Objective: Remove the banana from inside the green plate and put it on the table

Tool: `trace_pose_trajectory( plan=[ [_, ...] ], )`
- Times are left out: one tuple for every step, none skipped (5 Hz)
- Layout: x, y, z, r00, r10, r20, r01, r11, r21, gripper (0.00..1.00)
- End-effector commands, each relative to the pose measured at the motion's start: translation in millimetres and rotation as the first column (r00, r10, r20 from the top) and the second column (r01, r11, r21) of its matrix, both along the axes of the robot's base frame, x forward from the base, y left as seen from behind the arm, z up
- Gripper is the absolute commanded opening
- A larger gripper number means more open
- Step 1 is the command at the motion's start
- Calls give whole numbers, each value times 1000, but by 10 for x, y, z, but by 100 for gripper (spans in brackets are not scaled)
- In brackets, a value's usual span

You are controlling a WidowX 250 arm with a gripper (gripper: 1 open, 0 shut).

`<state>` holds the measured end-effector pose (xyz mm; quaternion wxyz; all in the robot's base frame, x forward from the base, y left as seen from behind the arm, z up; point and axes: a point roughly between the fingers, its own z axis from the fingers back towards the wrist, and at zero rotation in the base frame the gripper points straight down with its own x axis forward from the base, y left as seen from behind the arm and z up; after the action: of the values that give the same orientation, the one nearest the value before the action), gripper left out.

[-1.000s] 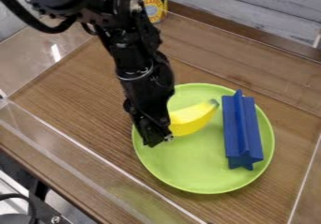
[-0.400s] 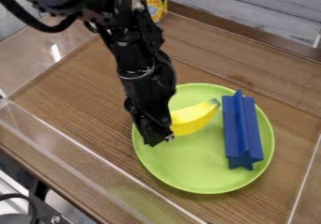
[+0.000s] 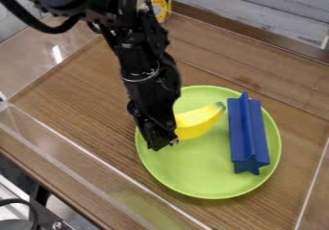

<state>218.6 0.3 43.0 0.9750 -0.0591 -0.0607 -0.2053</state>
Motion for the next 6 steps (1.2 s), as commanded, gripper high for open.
trace_pose_trajectory(
  plan=[
    [68, -10, 120, 998, -12, 57, 12, 1000, 12, 0],
    [55, -16, 121, 998, -15, 56, 14, 1000, 15, 0],
    [34, -8, 165, 999, -11, 45, 10, 1000, 12, 0],
    [12, 2, 210, 999, -7, 36, 6, 1000, 11, 0],
    [-11, 16, 256, 1000, -3, 29, 3, 1000, 9, 0],
    [-39, 42, 305, 1000, 2, 25, -3, 1000, 7, 0]
  ],
)
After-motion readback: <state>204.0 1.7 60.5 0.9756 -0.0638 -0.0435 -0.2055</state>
